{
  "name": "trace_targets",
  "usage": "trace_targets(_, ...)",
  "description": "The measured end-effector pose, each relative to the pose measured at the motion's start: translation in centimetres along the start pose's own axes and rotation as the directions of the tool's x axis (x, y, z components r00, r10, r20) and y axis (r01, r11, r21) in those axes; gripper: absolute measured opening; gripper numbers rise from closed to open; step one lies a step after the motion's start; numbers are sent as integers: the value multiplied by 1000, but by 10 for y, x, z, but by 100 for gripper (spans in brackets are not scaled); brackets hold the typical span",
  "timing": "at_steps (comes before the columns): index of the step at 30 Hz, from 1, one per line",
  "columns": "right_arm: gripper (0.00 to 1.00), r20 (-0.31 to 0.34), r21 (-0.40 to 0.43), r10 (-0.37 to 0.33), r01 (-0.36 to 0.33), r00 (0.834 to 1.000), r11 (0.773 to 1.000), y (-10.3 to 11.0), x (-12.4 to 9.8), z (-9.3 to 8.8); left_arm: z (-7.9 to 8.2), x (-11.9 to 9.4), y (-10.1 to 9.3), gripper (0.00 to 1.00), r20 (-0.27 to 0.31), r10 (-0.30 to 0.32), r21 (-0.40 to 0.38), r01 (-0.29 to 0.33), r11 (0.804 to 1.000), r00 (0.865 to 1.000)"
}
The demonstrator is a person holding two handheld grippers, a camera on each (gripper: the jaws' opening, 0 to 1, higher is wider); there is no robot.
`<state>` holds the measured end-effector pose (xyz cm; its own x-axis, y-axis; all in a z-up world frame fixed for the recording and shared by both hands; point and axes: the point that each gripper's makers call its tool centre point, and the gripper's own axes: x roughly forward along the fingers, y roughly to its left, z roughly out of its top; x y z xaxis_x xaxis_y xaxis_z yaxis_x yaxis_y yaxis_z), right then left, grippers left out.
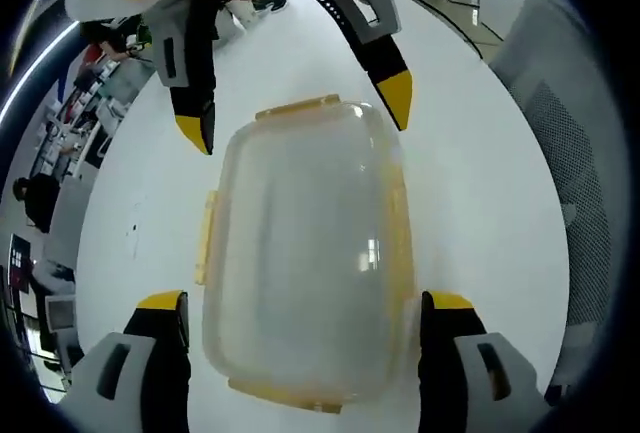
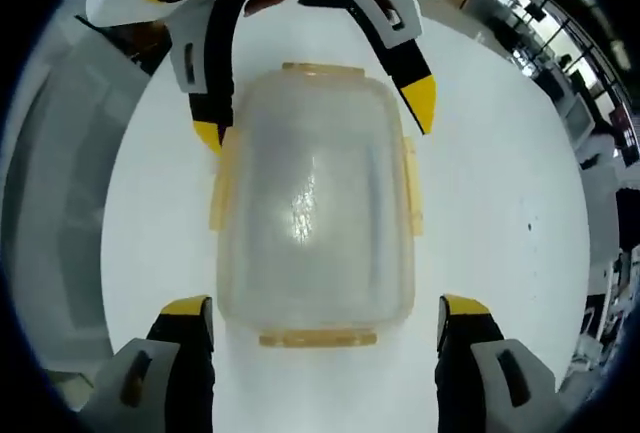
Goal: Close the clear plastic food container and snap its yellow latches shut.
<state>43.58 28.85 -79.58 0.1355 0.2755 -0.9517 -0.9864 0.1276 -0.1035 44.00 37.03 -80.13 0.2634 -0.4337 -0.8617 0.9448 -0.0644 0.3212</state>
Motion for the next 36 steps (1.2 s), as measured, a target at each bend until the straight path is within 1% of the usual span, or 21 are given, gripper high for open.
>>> trace_targets(2,92,3,9,-27,27,1000,1000,-4,-2,-3,1,-2,-1,98,13,7,-17,-7,1000,1000)
trace_targets(4,92,19,23,-31,31,999,999,-3,-3,-2,1,-4,0,97,16,18,-21,-17,1000,1000)
trace_targets(5,92,40,40,-33,31,999,999,-2,-5,0,2,-5,-1,97,25,18,-41,-17,999,1000)
trace_targets(8,92,41,54,-48,46,998,997,-2,-6,-3,3,-8,-1,97,35,24,-66,-22,998,999)
trace_targets(9,92,52,61,-53,50,997,997,0,-7,-3,3,-9,-1,97,40,29,-72,-27,997,999)
trace_targets(14,92,88,99,-58,49,994,994,6,-10,-1,3,-14,1,97,54,50,-92,-45,995,997)
trace_targets(16,92,125,132,-69,52,990,990,6,-11,3,2,-14,1,97,52,53,-94,-48,994,997)
trace_targets(19,92,140,153,-74,52,987,987,9,-13,3,1,-16,2,97,57,59,-115,-52,992,997)
trace_targets(21,92,170,191,-83,50,982,980,10,-15,5,1,-17,2,97,66,63,-134,-54,989,996)
trace_targets(23,92,180,201,-89,52,980,978,11,-16,5,1,-19,2,97,76,68,-153,-56,987,995)
trace_targets(25,92,194,216,-102,59,976,975,11,-18,6,1,-21,4,96,89,85,-151,-71,986,992)
trace_targets(26,92,195,220,-103,59,975,974,11,-18,5,0,-21,5,96,86,93,-153,-79,985,992)
trace_targets(27,91,201,232,-111,63,973,971,11,-19,5,-1,-22,6,96,83,97,-163,-83,983,992)
trace_targets(29,91,215,256,-124,67,969,964,11,-21,7,1,-24,7,96,105,111,-210,-87,974,988)
trace_targets(31,90,236,269,-150,84,960,959,10,-23,9,-2,-25,7,96,101,117,-219,-93,971,988)
trace_targets(32,90,240,280,-154,83,959,956,10,-23,9,-2,-25,7,96,100,119,-219,-95,971,988)
trace_targets(33,89,253,290,-170,93,952,952,9,-25,11,-3,-26,6,95,102,123,-219,-99,971,987)
trace_targets(36,89,271,317,-189,98,944,943,7,-28,14,-3,-28,6,95,116,137,-245,-105,964,984)
